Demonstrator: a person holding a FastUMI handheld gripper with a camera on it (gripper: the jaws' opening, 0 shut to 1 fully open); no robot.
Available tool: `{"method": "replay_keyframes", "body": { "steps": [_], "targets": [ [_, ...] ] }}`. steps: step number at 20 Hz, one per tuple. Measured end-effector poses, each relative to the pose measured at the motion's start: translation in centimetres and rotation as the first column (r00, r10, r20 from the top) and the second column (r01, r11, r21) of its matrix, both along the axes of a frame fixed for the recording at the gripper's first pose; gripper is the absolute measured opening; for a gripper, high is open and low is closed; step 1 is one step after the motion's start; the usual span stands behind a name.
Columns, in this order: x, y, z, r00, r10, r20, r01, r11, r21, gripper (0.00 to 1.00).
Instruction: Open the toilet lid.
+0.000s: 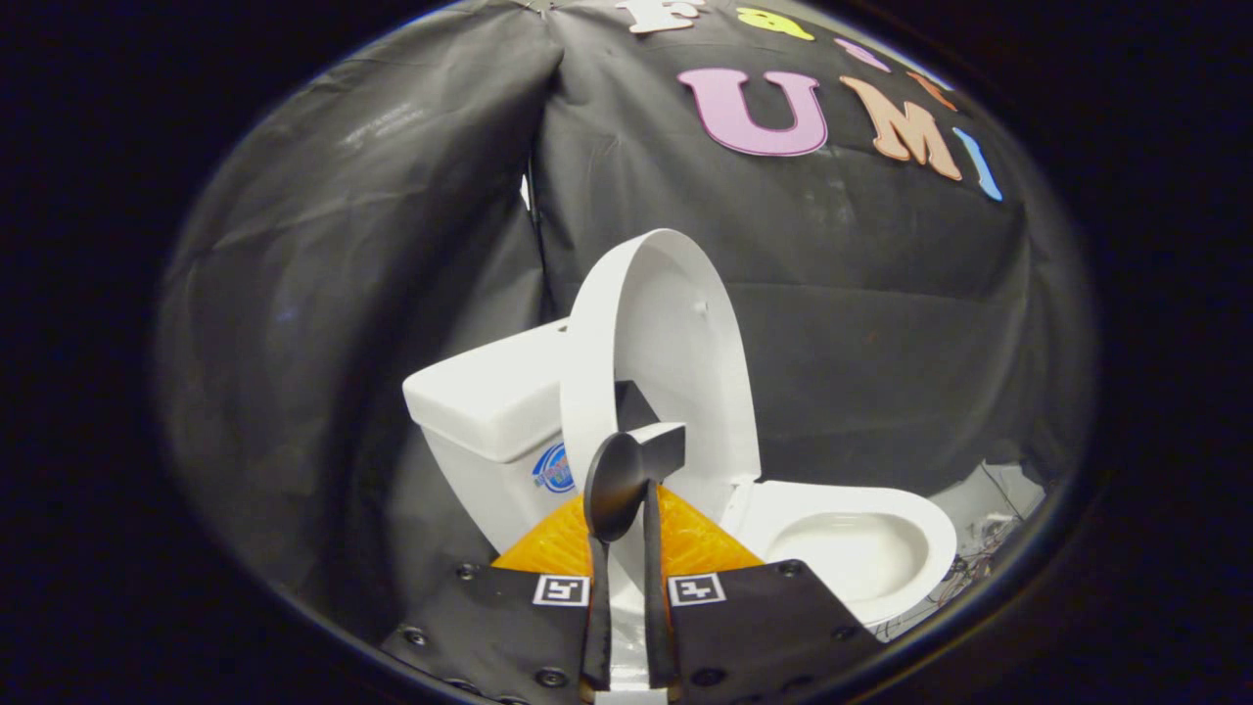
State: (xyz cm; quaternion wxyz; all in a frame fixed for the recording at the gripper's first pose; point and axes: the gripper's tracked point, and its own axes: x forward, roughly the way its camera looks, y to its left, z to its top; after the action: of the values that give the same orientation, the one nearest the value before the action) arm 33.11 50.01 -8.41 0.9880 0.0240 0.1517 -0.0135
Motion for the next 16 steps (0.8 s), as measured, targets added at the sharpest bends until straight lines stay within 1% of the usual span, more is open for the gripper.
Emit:
{"method": "replay_keyframes", "body": {
  "steps": [3, 8, 10, 12, 13, 14, 16],
  "targets": [
    [0.19, 0.44, -0.04, 1.0, 0.017, -0.003, -0.017, 0.999, -0.028, 0.15],
    [0.39, 0.42, -0.08, 1.0, 0.022, -0.007, -0.023, 0.998, -0.055, 0.15],
    [0.44, 0.92, -0.5, 0.999, 0.042, -0.015, -0.043, 0.998, -0.049, 0.15],
    [0.5, 0.89, -0.29, 0.999, 0.048, -0.023, -0.049, 0.997, -0.056, 0.33],
    [0.49, 1.08, -0.07, 0.998, 0.06, -0.024, -0.062, 0.996, -0.057, 0.33],
    [0.36, 1.08, -0.22, 0.998, 0.062, -0.026, -0.064, 0.996, -0.057, 0.37],
    [0.43, 1.12, -0.01, 0.997, 0.069, -0.017, -0.07, 0.997, -0.035, 0.4]
  ]
}}
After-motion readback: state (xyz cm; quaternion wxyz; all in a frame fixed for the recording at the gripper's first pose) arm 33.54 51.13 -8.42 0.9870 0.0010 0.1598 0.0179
